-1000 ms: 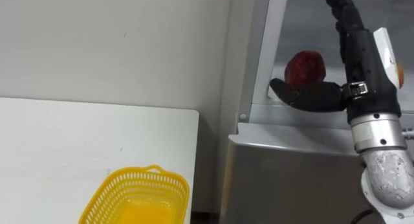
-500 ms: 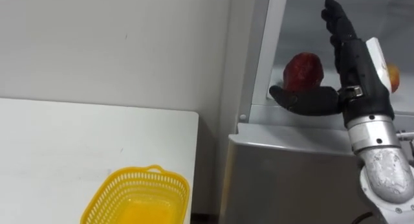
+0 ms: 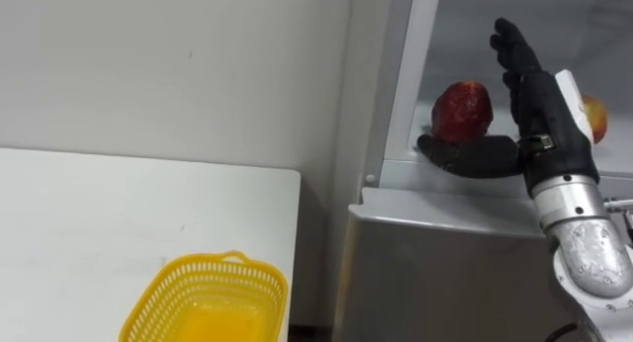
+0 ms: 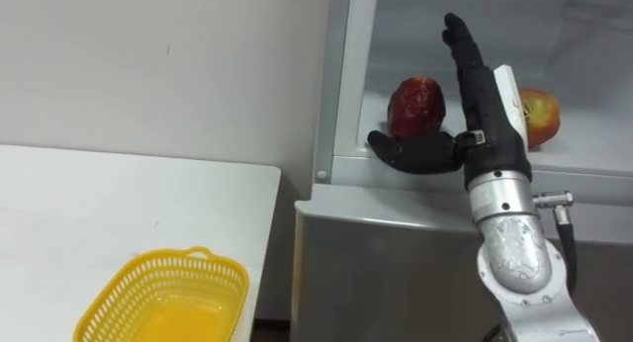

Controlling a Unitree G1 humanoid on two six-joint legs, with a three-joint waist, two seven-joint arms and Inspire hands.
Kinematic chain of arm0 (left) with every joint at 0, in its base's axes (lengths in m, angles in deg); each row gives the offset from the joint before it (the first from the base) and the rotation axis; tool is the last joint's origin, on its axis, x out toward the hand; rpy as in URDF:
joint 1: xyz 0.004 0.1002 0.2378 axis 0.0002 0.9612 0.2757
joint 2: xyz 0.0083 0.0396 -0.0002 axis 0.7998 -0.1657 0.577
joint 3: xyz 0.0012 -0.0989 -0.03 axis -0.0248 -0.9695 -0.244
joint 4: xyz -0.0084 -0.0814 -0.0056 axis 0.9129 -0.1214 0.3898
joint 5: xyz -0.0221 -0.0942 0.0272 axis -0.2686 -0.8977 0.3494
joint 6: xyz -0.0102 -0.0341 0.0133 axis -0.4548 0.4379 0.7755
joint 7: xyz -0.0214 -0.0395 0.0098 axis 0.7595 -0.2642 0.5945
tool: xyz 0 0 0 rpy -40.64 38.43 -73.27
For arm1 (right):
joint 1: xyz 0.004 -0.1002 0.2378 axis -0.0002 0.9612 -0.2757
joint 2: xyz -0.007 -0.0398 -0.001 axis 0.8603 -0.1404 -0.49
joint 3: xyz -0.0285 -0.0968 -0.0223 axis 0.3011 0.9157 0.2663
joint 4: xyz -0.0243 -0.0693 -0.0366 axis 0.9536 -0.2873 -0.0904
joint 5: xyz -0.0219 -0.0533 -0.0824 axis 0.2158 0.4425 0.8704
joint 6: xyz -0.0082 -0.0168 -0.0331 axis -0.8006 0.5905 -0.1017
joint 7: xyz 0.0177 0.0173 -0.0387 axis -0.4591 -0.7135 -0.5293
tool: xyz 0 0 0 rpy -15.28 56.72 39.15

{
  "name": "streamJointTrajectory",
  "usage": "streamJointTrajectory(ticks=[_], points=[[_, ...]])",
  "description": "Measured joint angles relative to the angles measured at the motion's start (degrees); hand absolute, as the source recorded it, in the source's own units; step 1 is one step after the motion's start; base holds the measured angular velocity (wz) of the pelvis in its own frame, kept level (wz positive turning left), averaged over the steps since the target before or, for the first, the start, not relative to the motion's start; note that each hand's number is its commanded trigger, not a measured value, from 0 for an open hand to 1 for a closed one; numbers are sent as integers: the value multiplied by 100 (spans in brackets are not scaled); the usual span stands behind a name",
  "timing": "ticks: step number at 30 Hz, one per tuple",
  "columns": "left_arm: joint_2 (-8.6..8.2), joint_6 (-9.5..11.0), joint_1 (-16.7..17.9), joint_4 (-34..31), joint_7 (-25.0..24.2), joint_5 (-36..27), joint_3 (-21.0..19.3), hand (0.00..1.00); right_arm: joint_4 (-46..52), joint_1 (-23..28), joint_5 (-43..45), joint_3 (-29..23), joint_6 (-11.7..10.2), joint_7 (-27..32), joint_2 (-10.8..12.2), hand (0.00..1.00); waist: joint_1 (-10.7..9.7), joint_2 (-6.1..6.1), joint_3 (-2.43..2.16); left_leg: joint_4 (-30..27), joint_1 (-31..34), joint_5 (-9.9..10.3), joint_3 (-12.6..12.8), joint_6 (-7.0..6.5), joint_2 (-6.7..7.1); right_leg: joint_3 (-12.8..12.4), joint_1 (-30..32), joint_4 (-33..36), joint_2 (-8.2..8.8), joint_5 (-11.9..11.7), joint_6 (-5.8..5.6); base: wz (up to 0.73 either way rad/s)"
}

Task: Retrieve from the upper fridge

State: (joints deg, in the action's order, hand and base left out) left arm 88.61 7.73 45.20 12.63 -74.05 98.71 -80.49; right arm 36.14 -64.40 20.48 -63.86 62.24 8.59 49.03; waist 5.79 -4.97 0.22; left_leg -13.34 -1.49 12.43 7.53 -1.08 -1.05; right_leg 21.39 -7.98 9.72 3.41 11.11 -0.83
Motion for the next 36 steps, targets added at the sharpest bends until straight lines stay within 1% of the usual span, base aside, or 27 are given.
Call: streamJointTrajectory(ticks=[4, 8, 10, 12, 14, 16, 17, 18, 19, 20, 21, 23, 25, 26, 27, 28, 29, 30, 33, 36], points=[[15, -4, -28, -19, -5, 1, -1, 0, -203, -123, -33, -4, 0, -46, -31, 0, 7, 1, -2, -20, 22, 0, -8, 0, -3, 6, 4, 2, -5, 0, 0, 0], [19, -96, -27, -89, -124, 1, -3, 0, -315, -179, -40, -4, -2, -93, -71, 0, 3, -3, -13, -30, 28, 0, -12, 0, -1, 12, 7, 6, -29, 0, 0, 0], [21, -102, -30, -90, -157, 3, -4, 0, -456, -258, -51, -4, -3, -147, -75, 0, 4, -2, -26, -33, 24, 0, -10, 0, -1, 10, 1, 6, -30, 0, 1, 0], [21, -122, -29, -90, -170, 7, -54, 0, -618, -338, -55, -3, 7, -242, -94, 0, 27, 0, -53, -33, 3, -1, -1, 0, -1, -15, -17, 6, -33, 0, 1, 0], [20, -138, -30, -91, -161, 6, -106, 0, -699, -352, -60, 7, 16, -352, -177, 0, 49, 9, -65, -31, -2, -1, -9, -1, 0, -29, -25, 10, -35, 0, 1, 0], [19, -202, -20, -91, -150, 1, -104, 0, -893, -453, -100, 10, 23, -491, -194, 0, 50, 5, -71, -30, -15, -2, -11, -2, 1, -47, -36, 12, -35, 0, 1, 0], [20, -258, -22, -94, -145, -5, -96, 0, -1107, -575, -230, 15, 31, -553, -206, 0, 27, 17, -62, -30, -13, -8, -13, -9, 2, -39, -38, 12, -33, 0, 1, 4], [20, -303, -37, -94, -143, -4, -93, 0, -1245, -663, -439, 16, 113, -616, -243, 0, 15, 12, -65, -31, -3, -16, -37, -14, 9, 0, -39, 11, -28, -1, 1, 8], [20, -327, -45, -94, -143, -4, -93, 0, -1314, -696, -545, 16, 147, -656, -266, 0, 0, 11, -66, -31, 2, -22, -60, -16, 17, 17, -44, 10, -24, -1, 1, 19], [20, -362, -61, -94, -142, -2, -98, 0, -1393, -706, -720, 15, 194, -728, -326, 0, -37, -9, -79, -30, 16, -39, -141, -22, 46, 68, -61, 9, -8, 0, 1, 26], [20, -387, -70, -94, -144, 1, -98, 0, -1399, -706, -786, 15, 266, -804, -380, 0, -63, -16, -79, -26, 16, -53, -171, -33, 62, 68, -77, 8, 5, 0, 1, 24], [29, -426, -76, -95, -144, -1, -104, 0, -1413, -706, -789, 13, 278, -912, -428, 0, -65, -31, -80, -26, 12, -59, -176, -42, 74, 68, -82, 8, 13, 0, 0, 6], [45, -475, -78, -94, -145, -7, -101, 0, -1412, -708, -858, 12, 335, -985, -442, 0, -63, -47, -71, -26, 10, -64, -176, -49, 83, 73, -88, 8, 21, 0, 0, 0], [63, -500, -80, -93, -149, -11, -101, 0, -1416, -708, -961, 11, 399, -1035, -453, 0, -67, -75, -66, -27, 9, -66, -176, -52, 86, 68, -87, 8, 23, 0, 0, 0], [99, -521, -90, -93, -160, -14, -101, 0, -1471, -714, -1090, 11, 408, -1125, -481, 0, -72, -99, -45, -29, 10, -68, -175, -53, 86, 63, -87, 9, 23, 0, 0, 0], [118, -529, -91, -93, -163, -17, -101, 0, -1521, -729, -1152, 11, 415, -1173, -493, 0, -74, -108, -42, -29, 13, -68, -175, -53, 85, 62, -85, 9, 22, 0, 1, 0], [143, -554, -89, -93, -166, -19, -101, 0, -1622, -794, -1172, 11, 460, -1270, -517, 0, -78, -122, -43, -35, 13, -69, -169, -53, 84, 66, -86, 10, 25, 0, 1, 0], [156, -577, -92, -93, -169, -19, -101, 0, -1784, -876, -1206, 12, 481, -1373, -539, 0, -82, -138, -55, -38, 11, -68, -167, -54, 84, 73, -90, 11, 28, 0, 0, 0], [184, -593, -97, -95, -169, -17, -99, 0, -2213, -1116, -1368, 16, 533, -1589, -612, 0, -95, -160, -70, -44, 9, -69, -165, -56, 89, 77, -96, 12, 31, -1, 0, 0], [208, -636, -91, -95, -165, -19, -98, 0, -2342, -1205, -1430, 34, 600, -1709, -647, 0, -75, -159, -72, -47, -5, -71, -160, -59, 89, 78, -105, 13, 33, -1, 0, 0]])
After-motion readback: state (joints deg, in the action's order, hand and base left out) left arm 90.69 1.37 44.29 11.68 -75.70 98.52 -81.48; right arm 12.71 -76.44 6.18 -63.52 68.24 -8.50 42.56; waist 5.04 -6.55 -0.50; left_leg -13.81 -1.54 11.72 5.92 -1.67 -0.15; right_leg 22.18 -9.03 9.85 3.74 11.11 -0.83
